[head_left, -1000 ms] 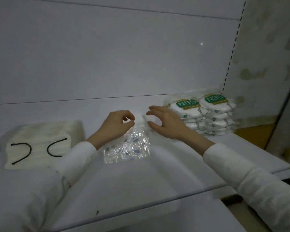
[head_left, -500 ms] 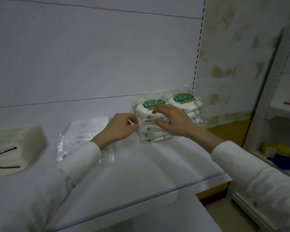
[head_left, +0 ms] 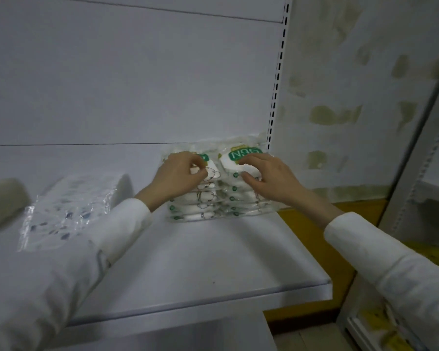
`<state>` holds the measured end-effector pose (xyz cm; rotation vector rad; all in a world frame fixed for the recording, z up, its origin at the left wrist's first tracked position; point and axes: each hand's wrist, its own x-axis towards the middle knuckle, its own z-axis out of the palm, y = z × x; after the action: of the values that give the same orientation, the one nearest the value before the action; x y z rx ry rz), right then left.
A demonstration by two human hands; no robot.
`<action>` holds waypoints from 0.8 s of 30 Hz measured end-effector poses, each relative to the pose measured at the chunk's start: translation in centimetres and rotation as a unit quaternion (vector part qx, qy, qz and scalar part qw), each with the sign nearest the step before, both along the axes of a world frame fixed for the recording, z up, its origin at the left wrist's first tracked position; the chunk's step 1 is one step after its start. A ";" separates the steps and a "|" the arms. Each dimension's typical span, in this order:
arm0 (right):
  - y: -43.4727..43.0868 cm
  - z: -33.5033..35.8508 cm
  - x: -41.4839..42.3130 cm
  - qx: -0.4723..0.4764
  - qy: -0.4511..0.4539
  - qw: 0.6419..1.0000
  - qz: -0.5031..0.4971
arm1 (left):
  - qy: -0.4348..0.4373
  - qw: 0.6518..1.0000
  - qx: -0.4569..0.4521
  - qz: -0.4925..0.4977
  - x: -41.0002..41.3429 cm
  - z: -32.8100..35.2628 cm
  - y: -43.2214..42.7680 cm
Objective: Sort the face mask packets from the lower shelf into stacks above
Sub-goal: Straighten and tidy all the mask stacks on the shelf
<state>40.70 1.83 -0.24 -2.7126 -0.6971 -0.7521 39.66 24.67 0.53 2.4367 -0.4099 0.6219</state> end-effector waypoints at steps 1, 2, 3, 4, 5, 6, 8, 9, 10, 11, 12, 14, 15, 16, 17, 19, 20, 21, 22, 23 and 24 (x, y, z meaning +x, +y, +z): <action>0.0 -0.1 0.4 0.006 0.003 1.000 -0.001 | 0.000 1.000 -0.002 0.020 0.3 0.2 0.1; 0.1 -0.1 0.8 0.011 0.010 1.000 0.000 | 0.000 0.999 -0.003 0.040 0.7 0.3 0.4; 0.3 -0.2 1.2 0.020 0.017 1.000 0.004 | -0.003 0.998 -0.004 0.060 1.2 0.4 0.7; 0.6 -0.3 1.6 0.033 0.023 0.999 0.011 | -0.009 0.997 -0.008 0.080 1.7 0.3 1.1; 1.1 -0.3 1.9 0.053 0.031 0.998 0.019 | -0.015 0.995 -0.016 0.099 2.2 0.2 1.5; 1.7 -0.3 2.2 0.080 0.040 0.996 0.028 | -0.019 0.992 -0.027 0.118 2.7 0.0 2.0; 3.1 -0.3 2.6 0.141 0.068 0.987 0.036 | 0.000 0.986 -0.066 0.153 3.8 -0.6 2.8; 3.9 -0.3 2.8 0.167 0.087 0.982 0.028 | 0.029 0.980 -0.100 0.168 4.2 -0.9 3.0; 4.8 -0.4 3.1 0.185 0.109 0.977 0.015 | 0.067 0.971 -0.142 0.181 4.9 -1.4 3.4; 5.5 -0.5 3.6 0.195 0.135 0.971 -0.001 | 0.114 0.957 -0.186 0.191 5.3 -1.7 3.7; 6.2 -0.6 3.9 0.200 0.162 0.966 -0.016 | 0.163 0.939 -0.236 0.192 5.6 -2.1 4.0; 7.4 -0.8 4.2 0.215 0.195 0.956 -0.036 | 0.257 0.893 -0.329 0.166 5.8 -3.0 4.8; 7.8 -0.8 4.3 0.225 0.198 0.953 -0.039 | 0.299 0.871 -0.364 0.141 5.6 -3.4 5.1; 8.1 -0.8 4.3 0.231 0.198 0.952 -0.041 | 0.333 0.851 -0.390 0.111 5.5 -3.8 5.3; 8.4 -0.8 4.5 0.228 0.196 0.953 -0.047 | 0.362 0.833 -0.409 0.087 5.5 -4.1 5.4; 9.0 -0.8 4.5 0.210 0.207 0.953 -0.062 | 0.394 0.800 -0.449 0.052 5.8 -4.6 5.4; 9.2 -0.6 4.5 0.200 0.216 0.953 -0.068 | 0.400 0.784 -0.472 0.045 6.1 -4.8 5.3; 9.4 -0.5 4.6 0.188 0.221 0.954 -0.073 | 0.404 0.773 -0.488 0.041 6.2 -4.8 5.1; 9.6 -0.3 4.5 0.176 0.224 0.956 -0.075 | 0.408 0.765 -0.496 0.037 6.4 -4.9 5.1; 9.7 0.0 4.5 0.163 0.225 0.957 -0.077 | 0.411 0.763 -0.498 0.037 6.6 -5.1 5.3; 9.9 0.2 4.4 0.152 0.231 0.958 -0.079 | 0.415 0.759 -0.499 0.035 6.8 -5.3 5.5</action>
<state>45.10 11.69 -0.06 -2.5305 -0.2339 -0.2065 46.50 30.14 -4.80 1.4309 0.3376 -0.2539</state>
